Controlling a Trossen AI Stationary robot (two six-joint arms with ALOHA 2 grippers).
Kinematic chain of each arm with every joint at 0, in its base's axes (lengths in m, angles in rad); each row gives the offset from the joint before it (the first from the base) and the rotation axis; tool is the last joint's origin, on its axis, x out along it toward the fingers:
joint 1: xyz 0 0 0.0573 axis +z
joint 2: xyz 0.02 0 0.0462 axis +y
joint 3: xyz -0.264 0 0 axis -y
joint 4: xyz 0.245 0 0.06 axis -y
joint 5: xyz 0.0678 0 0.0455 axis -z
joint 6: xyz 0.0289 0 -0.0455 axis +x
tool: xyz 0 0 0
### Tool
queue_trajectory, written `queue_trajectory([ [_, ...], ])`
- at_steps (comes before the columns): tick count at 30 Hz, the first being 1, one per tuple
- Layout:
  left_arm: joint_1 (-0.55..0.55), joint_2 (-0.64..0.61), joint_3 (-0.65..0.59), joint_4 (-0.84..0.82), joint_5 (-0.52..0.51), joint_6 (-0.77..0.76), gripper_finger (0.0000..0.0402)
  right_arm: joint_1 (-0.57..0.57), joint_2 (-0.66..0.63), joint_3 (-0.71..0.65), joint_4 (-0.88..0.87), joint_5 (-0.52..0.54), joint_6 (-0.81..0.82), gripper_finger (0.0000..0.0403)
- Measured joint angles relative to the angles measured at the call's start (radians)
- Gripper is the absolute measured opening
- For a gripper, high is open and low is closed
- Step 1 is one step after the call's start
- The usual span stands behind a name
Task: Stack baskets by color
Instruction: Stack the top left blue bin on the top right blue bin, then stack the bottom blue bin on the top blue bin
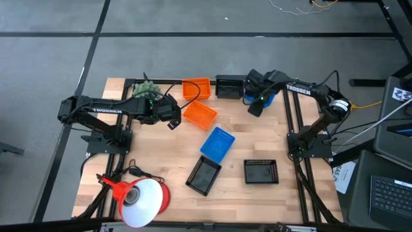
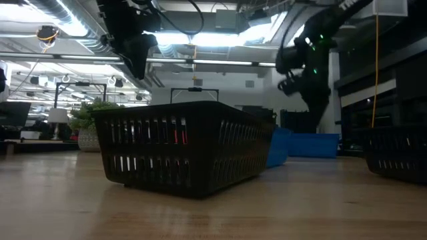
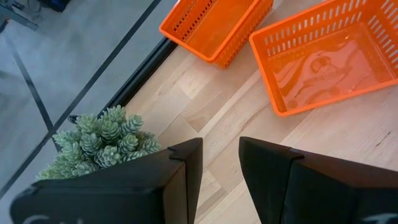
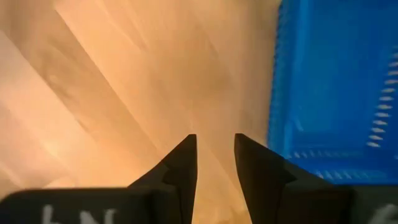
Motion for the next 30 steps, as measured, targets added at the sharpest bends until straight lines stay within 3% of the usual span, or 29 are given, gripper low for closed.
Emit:
queue_trajectory([
  [4,0.000,0.000,0.000,0.000,0.000,0.000,0.0098,0.000,0.001,-0.114,0.094,0.012,0.000,0.0108],
  [8,0.000,0.000,0.000,0.000,0.000,0.000,0.0098,0.000,0.001,-0.170,0.144,0.201,0.028,0.0108],
  [12,0.000,0.000,0.000,0.000,0.000,0.000,0.0098,-0.004,0.001,-0.174,0.162,0.317,0.020,0.0108],
  [18,0.000,0.000,0.000,0.000,0.000,-0.002,0.0098,-0.044,0.001,-0.155,0.193,0.392,-0.003,0.0108],
  [23,0.000,0.000,0.000,0.000,0.000,-0.002,0.0098,-0.073,0.001,-0.149,0.183,0.394,-0.001,0.0108],
  [30,0.000,0.000,0.000,0.000,0.004,-0.002,0.0098,-0.059,0.001,-0.149,0.164,0.235,0.024,0.0108],
])
